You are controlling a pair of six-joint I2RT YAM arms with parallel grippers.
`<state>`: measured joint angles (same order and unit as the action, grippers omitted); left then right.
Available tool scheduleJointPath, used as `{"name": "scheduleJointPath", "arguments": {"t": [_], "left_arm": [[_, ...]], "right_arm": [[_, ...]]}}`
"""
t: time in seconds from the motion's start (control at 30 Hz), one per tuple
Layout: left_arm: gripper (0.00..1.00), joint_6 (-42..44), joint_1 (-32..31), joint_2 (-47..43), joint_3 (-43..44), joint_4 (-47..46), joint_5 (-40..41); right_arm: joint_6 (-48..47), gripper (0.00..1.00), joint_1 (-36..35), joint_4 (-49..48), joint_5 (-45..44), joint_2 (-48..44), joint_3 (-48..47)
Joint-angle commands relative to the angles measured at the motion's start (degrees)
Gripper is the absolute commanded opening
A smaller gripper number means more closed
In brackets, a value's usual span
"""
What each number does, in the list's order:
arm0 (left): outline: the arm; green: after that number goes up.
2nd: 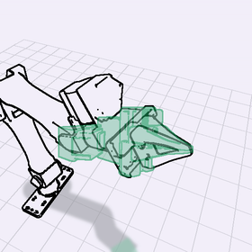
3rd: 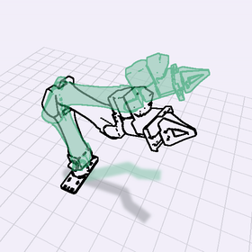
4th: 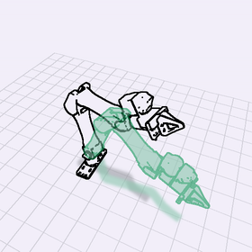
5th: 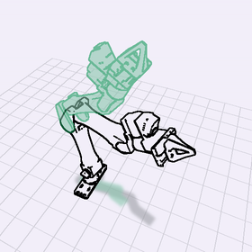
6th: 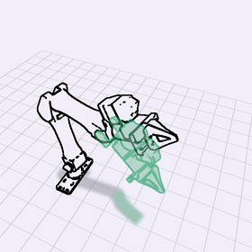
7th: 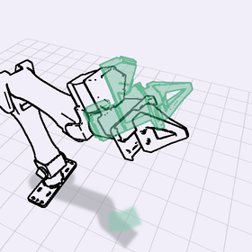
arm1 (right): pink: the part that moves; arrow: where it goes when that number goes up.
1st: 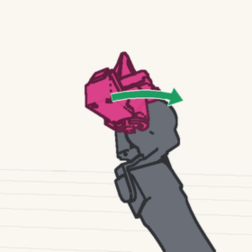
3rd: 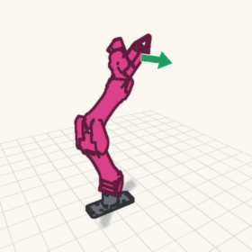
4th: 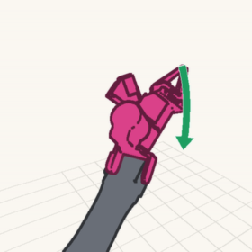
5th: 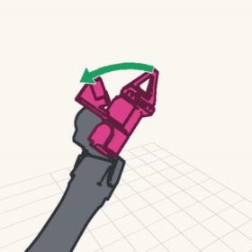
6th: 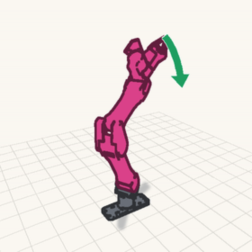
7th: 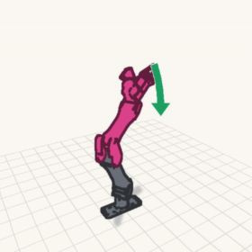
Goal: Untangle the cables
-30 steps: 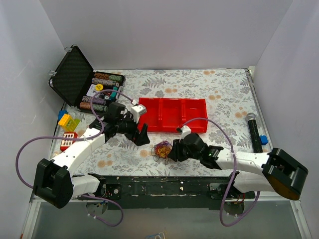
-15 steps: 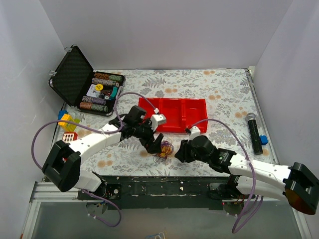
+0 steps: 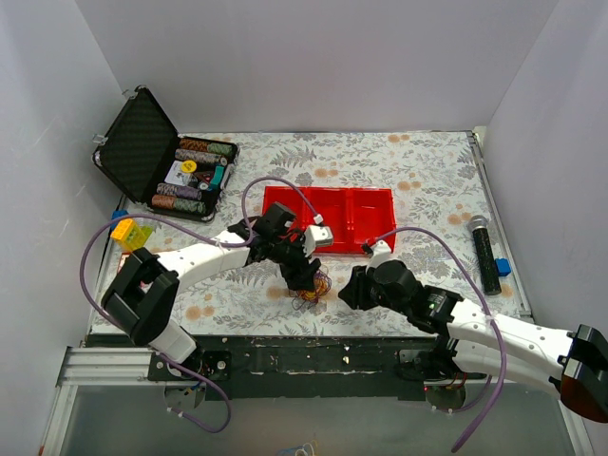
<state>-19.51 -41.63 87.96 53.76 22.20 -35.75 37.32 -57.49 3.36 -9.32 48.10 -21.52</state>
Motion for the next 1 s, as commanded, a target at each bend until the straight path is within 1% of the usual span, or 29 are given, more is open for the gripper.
{"name": "scheduleJointPath", "arguments": {"t": [0.0,0.13,0.27,0.43,0.63,0.67,0.73,0.8,0.9,0.97], "left_arm": [[0.57,4.74,-1.26,1.07,2.93,-0.92,-1.78],[0.40,4.92,-1.70,1.69,4.16,-0.84,-1.60],[0.00,5.01,-2.14,0.55,4.34,-0.57,-1.87],[0.00,3.87,-2.32,-1.38,3.99,0.56,-1.52],[0.00,-2.72,-2.23,-5.95,5.74,3.90,-2.66],[0.00,-4.21,-2.32,-6.83,5.92,4.43,-2.66],[0.00,-6.59,-2.32,-8.59,6.27,5.49,-3.45],[0.00,-9.48,-2.23,-10.17,6.01,5.84,-4.33],[0.00,-12.04,-2.23,-11.85,5.66,6.11,-4.33],[0.00,-13.18,-2.23,-12.90,5.57,5.67,-2.93]], "right_arm": [[-0.41,0.37,-0.07,-0.19,-1.31,0.42,-1.42],[-0.49,0.33,0.01,-0.80,-1.31,1.21,-1.86],[-0.93,0.32,0.36,-1.42,-0.96,2.17,-2.21],[-1.28,0.31,0.54,-1.77,-0.96,2.53,-2.83],[-3.13,0.32,1.68,-1.07,-1.31,1.92,-4.23],[-3.65,0.37,1.86,-0.98,-1.40,1.74,-4.58],[-4.88,0.53,1.95,-0.20,-2.45,0.69,-5.98],[-6.72,0.65,1.86,-0.80,-2.72,-1.50,-7.30],[-9.80,0.77,1.95,-4.39,-1.76,-5.46,-7.57],[-11.12,0.81,1.95,-6.95,0.09,-7.39,-7.40]]}}
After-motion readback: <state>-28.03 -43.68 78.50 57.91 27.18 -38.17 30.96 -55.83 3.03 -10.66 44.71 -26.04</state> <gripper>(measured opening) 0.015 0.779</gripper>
